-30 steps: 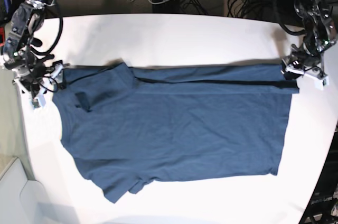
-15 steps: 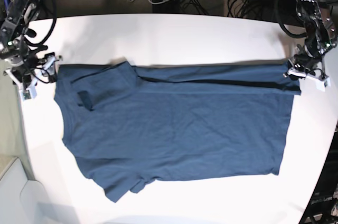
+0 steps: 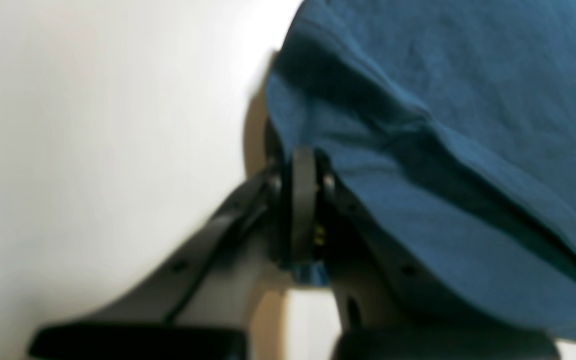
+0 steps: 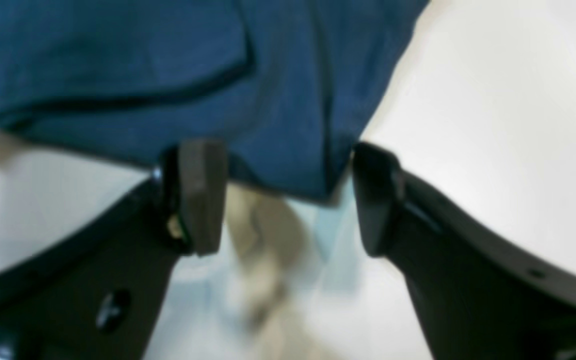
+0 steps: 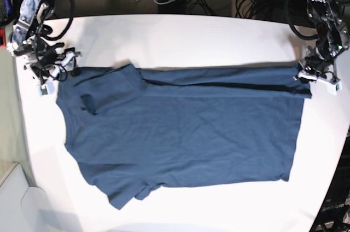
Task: Layout the t-shirt on the table in an organized manner, then fold the t-shirt properly
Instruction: 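Lift the collar-side edge with both grippers and fold it over the shirt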
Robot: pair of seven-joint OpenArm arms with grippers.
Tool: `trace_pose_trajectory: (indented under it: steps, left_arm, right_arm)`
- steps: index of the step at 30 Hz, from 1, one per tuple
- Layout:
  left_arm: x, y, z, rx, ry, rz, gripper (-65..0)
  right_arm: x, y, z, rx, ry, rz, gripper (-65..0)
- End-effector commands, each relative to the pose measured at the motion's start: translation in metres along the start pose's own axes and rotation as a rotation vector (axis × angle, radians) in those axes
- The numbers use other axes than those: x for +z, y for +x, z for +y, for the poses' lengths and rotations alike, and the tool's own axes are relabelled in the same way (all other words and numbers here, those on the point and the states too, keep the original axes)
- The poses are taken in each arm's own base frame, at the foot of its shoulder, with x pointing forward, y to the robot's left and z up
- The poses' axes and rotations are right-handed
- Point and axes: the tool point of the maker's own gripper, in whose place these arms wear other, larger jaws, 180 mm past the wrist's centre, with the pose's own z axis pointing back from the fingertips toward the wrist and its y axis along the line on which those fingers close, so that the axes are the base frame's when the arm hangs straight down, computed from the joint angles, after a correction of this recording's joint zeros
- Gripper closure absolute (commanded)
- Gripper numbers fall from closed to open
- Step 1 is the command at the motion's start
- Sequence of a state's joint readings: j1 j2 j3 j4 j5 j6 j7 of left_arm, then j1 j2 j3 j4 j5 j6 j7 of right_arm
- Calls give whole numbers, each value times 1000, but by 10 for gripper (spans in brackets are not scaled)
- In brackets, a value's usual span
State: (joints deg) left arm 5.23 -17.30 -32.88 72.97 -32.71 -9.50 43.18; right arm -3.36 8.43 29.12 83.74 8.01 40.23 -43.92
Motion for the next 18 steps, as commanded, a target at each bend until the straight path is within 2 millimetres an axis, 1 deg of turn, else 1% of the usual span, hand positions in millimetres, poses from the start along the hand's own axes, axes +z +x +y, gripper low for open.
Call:
trace_pose_trajectory:
  steps: [1, 3, 4, 5, 6, 7, 9, 12, 14, 15, 17, 18]
  left_arm:
    - [3, -2, 10, -22, 36, 25, 0]
    - [3, -2, 11, -23, 37, 27, 0]
    - [3, -2, 11, -22, 38, 28, 0]
    - [3, -2, 11, -22, 38, 29, 0]
    - [3, -2, 11, -23, 39, 29, 0]
    - [3, -2, 12, -23, 40, 30, 0]
    - [5, 0, 14, -28, 44, 28, 0]
    - [10, 11, 10, -57, 38, 3, 0]
    - [17, 13, 9, -78, 38, -10, 0]
    - [21, 16, 6, -93, 33, -24, 0]
    - [29, 23, -1, -124, 24, -49, 0]
    - [33, 24, -4, -137, 20, -43, 0]
  right_arm:
    - [0, 8, -5, 3, -10, -17, -396]
    - [0, 8, -7, -7, -12, -19, -365]
    - [1, 9, -10, -2, -17, -20, -325]
    - [2, 8, -12, 8, -21, -15, -270]
    - [2, 8, -15, 11, -25, -11, -205]
    - [3, 7, -15, 12, -26, -9, -123]
    - [4, 5, -16, 16, -29, -5, 0]
    - [8, -7, -15, 20, -30, 17, -10]
    - [16, -12, -14, 42, -42, 20, 0]
    - [22, -15, -13, 55, -48, 22, 0]
    - [31, -14, -11, 82, -60, 14, 0]
    - [36, -14, -10, 94, -66, 10, 0]
